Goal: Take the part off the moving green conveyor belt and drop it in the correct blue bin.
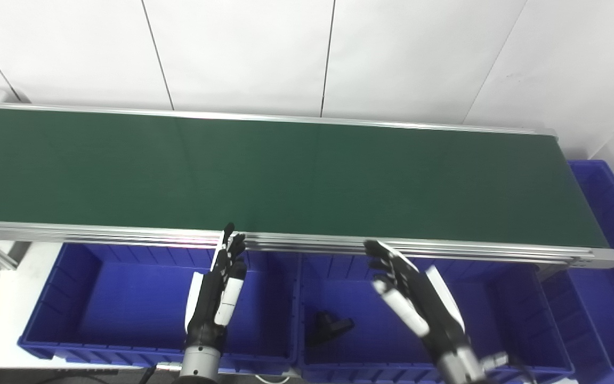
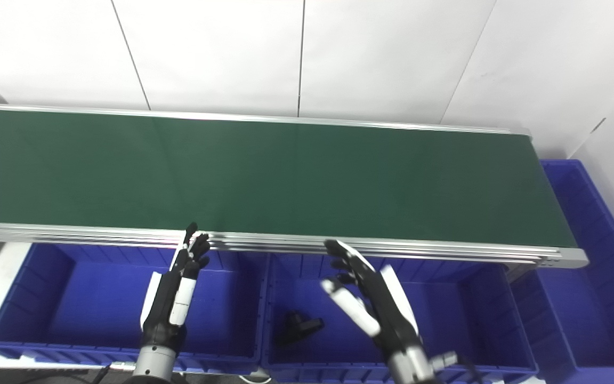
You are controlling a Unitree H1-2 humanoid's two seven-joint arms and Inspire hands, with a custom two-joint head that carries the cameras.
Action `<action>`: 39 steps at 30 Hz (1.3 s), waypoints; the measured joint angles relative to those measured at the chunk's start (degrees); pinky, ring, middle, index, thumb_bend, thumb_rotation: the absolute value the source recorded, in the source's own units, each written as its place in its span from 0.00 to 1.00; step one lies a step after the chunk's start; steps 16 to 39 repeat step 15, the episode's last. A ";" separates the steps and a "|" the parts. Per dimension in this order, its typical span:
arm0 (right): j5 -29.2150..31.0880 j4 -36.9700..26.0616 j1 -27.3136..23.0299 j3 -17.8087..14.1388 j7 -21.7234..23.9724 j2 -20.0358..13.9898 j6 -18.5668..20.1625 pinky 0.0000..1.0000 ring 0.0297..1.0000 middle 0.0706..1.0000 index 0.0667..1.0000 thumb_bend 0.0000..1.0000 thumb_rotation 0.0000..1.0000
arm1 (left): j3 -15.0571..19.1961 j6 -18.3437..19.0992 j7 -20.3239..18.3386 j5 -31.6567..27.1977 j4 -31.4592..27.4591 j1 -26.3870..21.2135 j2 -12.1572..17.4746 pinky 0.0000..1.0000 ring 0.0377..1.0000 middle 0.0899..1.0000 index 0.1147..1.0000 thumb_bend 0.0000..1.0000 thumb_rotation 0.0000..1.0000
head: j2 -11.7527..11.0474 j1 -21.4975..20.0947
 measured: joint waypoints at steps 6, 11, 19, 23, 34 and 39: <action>3.64 16.17 -0.76 -3.12 -5.42 0.84 -12.21 0.88 0.91 0.94 0.96 0.80 1.00 | 0.16 -1.04 0.00 -0.03 0.77 0.25 1.42 0.91 0.92 0.94 0.98 0.80 1.00 | -3.51 0.44; 2.57 25.81 -3.48 -3.98 -11.33 1.79 -22.88 0.91 0.93 0.96 0.95 0.77 1.00 | 0.07 -4.26 0.00 -0.03 2.48 1.20 1.50 0.91 0.92 0.94 0.98 0.81 0.99 | -5.18 0.44; -1.31 28.60 -5.47 -2.48 -17.61 2.04 -29.47 0.93 0.94 0.96 0.96 0.75 1.00 | -0.07 -8.92 0.00 0.01 3.43 1.61 1.83 0.90 0.92 0.94 0.98 0.81 0.99 | -5.80 0.79; -1.31 28.60 -5.47 -2.48 -17.61 2.04 -29.47 0.93 0.94 0.96 0.96 0.75 1.00 | -0.07 -8.92 0.00 0.01 3.43 1.61 1.83 0.90 0.92 0.94 0.98 0.81 0.99 | -5.80 0.79; -1.31 28.60 -5.47 -2.48 -17.61 2.04 -29.47 0.93 0.94 0.96 0.96 0.75 1.00 | -0.07 -8.92 0.00 0.01 3.43 1.61 1.83 0.90 0.92 0.94 0.98 0.81 0.99 | -5.80 0.79; -1.31 28.60 -5.47 -2.48 -17.61 2.04 -29.47 0.93 0.94 0.96 0.96 0.75 1.00 | -0.07 -8.92 0.00 0.01 3.43 1.61 1.83 0.90 0.92 0.94 0.98 0.81 0.99 | -5.80 0.79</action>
